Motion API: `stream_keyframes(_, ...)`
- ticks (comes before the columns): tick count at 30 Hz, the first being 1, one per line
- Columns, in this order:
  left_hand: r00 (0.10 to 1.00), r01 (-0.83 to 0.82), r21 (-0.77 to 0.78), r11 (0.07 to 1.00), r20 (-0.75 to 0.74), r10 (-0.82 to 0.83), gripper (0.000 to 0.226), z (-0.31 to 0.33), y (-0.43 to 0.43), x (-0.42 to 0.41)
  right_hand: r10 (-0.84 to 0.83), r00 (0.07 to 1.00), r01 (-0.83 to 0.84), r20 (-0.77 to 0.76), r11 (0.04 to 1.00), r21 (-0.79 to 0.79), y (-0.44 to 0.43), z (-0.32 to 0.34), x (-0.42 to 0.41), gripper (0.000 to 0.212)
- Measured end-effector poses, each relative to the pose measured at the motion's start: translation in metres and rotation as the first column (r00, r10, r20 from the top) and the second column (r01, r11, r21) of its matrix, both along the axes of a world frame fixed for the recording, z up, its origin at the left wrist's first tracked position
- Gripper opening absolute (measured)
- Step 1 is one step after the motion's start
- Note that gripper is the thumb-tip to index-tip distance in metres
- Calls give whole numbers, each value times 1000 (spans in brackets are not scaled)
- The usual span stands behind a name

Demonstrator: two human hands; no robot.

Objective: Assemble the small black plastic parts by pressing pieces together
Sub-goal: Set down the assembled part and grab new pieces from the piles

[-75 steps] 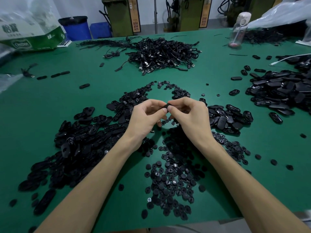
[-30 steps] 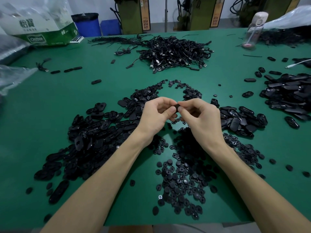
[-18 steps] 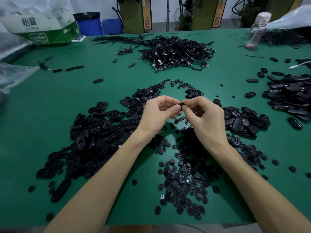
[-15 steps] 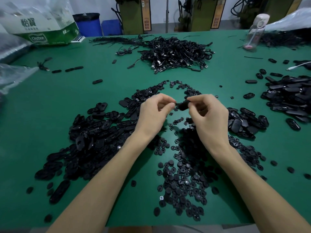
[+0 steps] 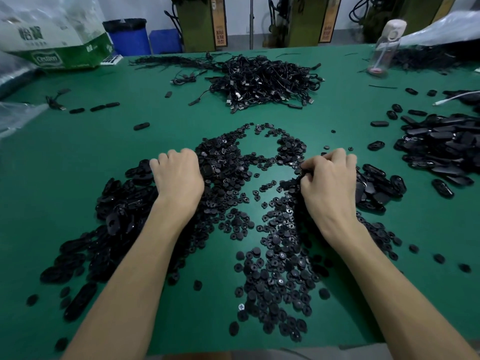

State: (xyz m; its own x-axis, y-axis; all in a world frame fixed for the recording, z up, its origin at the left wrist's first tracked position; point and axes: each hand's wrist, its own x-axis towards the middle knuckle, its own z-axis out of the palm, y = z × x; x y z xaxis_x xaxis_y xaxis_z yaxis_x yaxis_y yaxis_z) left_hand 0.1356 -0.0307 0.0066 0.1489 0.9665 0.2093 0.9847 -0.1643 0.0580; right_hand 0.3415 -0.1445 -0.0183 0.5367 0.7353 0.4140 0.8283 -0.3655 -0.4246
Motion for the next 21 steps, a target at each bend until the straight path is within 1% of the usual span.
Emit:
stream_keyframes(3, 998, -2, 70, 998, 59, -2, 17, 0, 1, 1, 120, 993, -122, 18, 988, 92, 1, 0, -5, 25)
stream_keyframes(4, 993, 13, 97, 995, 115, -24, 19, -2, 1, 2, 187, 982, -187, 13, 979, 83, 2, -1, -8, 26)
stream_keyframes(6, 943, 75, 126, 989, 313, -112, 30, -2, -2, 7, 318, 948, -318, 12, 948, 8, 5, -3, -12, 32)
stream_keyframes(7, 890, 124, 127, 984, 424, -167, 32, -2, -4, 11, 365, 931, -364, 18, 931, -29, 6, -6, -14, 34)
stream_keyframes(8, 819, 179, 115, 977, 533, -213, 32, -2, -6, 16, 398, 917, -396, 27, 917, -55, 7, -8, -15, 34)
stream_keyframes(9, 727, 234, 81, 969, 647, -230, 30, -3, -9, 21, 418, 908, -415, 36, 907, -71, 7, -10, -16, 32)
stream_keyframes(11, 509, 354, -19, 935, 843, -176, 24, -5, -16, 32, 423, 905, -419, 40, 905, -71, 9, -13, -16, 22)
stream_keyframes(12, 420, 409, -54, 911, 897, -135, 21, -6, -20, 37, 413, 910, -411, 42, 910, -64, 9, -13, -16, 17)
stream_keyframes(13, 353, 459, -67, 886, 929, -112, 18, -8, -24, 40, 402, 914, -400, 45, 915, -60, 9, -13, -15, 13)
stream_keyframes(14, 308, 497, -70, 865, 946, -100, 17, -11, -28, 43, 394, 918, -391, 45, 918, -60, 9, -13, -15, 10)
stream_keyframes(15, 287, 519, -73, 851, 953, -93, 19, -13, -31, 45, 389, 920, -386, 41, 920, -62, 10, -13, -15, 9)
stream_keyframes(18, 300, 527, -91, 845, 950, -84, 22, -17, -36, 50, 381, 924, -377, 38, 922, -84, 10, -12, -14, 10)
stream_keyframes(21, 254, 536, -93, 839, 966, -55, 17, -21, -36, 52, 371, 927, -367, 50, 927, -79, 9, -11, -16, 15)
